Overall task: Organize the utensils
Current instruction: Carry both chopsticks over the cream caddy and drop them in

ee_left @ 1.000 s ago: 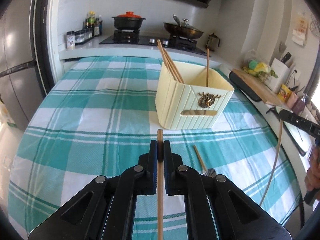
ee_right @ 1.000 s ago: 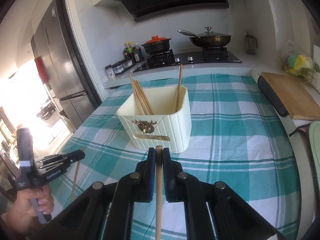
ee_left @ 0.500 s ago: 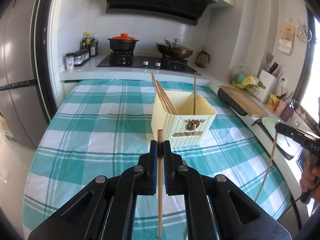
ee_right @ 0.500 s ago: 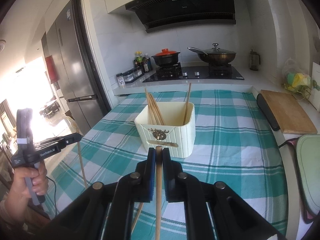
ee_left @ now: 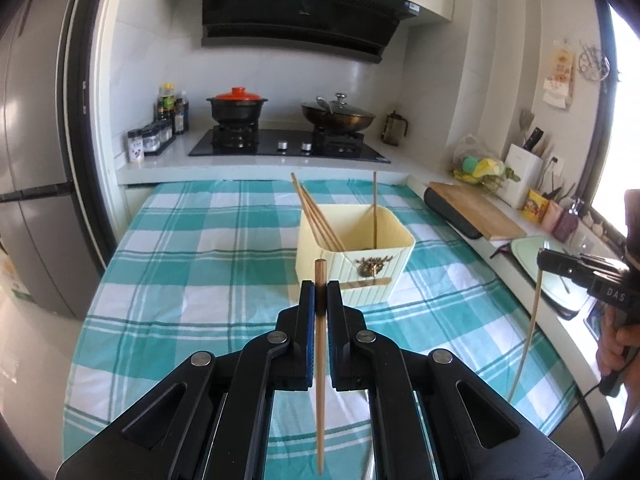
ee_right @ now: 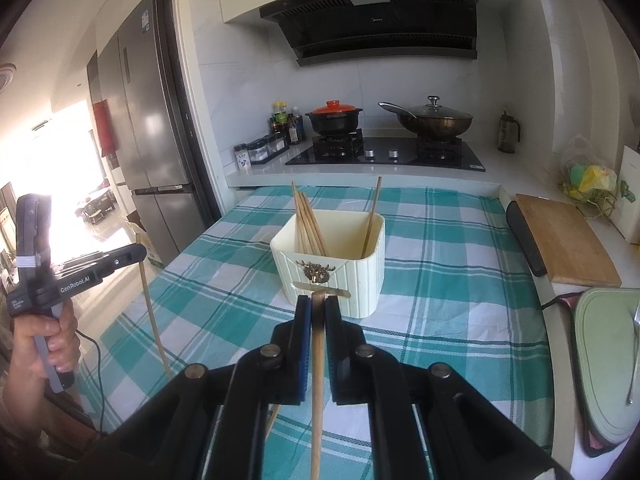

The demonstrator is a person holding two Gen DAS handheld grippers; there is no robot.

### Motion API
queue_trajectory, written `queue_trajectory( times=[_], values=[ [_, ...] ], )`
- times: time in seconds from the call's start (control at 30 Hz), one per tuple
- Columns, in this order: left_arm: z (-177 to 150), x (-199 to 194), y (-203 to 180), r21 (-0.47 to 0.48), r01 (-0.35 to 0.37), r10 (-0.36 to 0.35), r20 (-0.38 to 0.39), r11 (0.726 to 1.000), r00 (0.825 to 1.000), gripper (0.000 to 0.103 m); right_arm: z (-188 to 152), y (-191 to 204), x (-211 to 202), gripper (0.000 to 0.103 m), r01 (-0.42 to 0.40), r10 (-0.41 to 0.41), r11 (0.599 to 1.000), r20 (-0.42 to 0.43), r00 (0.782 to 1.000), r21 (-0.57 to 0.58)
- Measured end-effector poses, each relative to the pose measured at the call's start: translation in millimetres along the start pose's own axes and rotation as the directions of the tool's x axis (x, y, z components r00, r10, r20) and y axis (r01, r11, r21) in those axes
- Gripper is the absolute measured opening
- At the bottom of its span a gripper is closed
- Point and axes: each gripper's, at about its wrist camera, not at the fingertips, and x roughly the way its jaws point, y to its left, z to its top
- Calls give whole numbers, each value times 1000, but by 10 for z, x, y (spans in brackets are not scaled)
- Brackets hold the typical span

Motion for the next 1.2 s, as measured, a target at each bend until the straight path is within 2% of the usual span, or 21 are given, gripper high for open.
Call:
queue_trajectory(
  times=[0.43,0.53,0.67,0.83,1.0,1.2],
  values=[
    [-2,66,-33,38,-57,58,-14,998,998,3,51,80,37,7,8,-8,1000,-11,1000,-29],
    [11,84,-7,31,-47,48,-21,998,999,3,50,98,62,7,3,-4,1000,-16,1000,-28],
    [124,107,62,-19,12,-13,-27,1000,1000,3,92,99,129,7,-10,10,1000,-13,1000,-17],
    [432,143,62,-48,83,-83,1,995,997,3,281,145,219,7,-28,29,999,18,999,-21],
    [963,182,-32,-27,101,-98,90,995,991,3,719,237,307,7,-31,38,998,106,994,-61],
    [1612,409,-91,-45,106,-95,203,993,975,3,1392,272,502,7,23,5,994,261,965,-103]
  ],
)
